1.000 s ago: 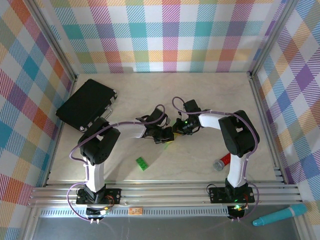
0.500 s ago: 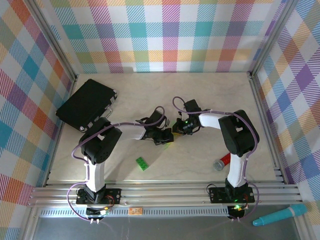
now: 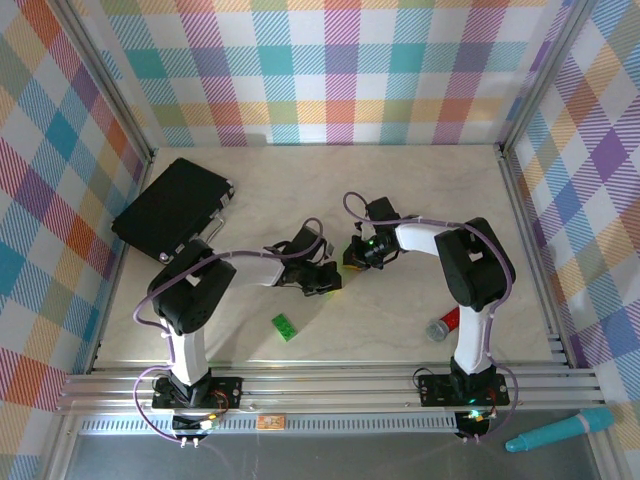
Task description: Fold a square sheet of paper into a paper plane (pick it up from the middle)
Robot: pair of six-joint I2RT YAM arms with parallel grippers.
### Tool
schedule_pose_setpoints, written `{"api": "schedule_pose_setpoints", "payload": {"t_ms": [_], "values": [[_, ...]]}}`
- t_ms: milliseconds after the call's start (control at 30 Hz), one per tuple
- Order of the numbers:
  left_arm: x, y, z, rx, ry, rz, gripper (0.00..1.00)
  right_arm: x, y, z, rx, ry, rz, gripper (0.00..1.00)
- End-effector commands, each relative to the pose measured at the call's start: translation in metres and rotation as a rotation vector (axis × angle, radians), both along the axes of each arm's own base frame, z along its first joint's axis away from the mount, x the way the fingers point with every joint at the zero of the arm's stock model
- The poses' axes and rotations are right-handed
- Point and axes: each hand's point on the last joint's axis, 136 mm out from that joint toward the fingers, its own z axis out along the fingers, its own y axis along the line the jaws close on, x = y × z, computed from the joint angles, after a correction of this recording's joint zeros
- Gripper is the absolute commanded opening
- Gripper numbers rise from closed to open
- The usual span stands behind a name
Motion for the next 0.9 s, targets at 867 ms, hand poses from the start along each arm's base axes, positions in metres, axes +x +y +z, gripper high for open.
{"api": "schedule_pose_setpoints", "payload": {"t_ms": [867], "values": [[0.014, 0.003, 0.051, 0.033, -0.077, 0.069, 0.00, -0.033, -0.032, -0.053, -0.189, 0.140, -0.017, 0.09]]}}
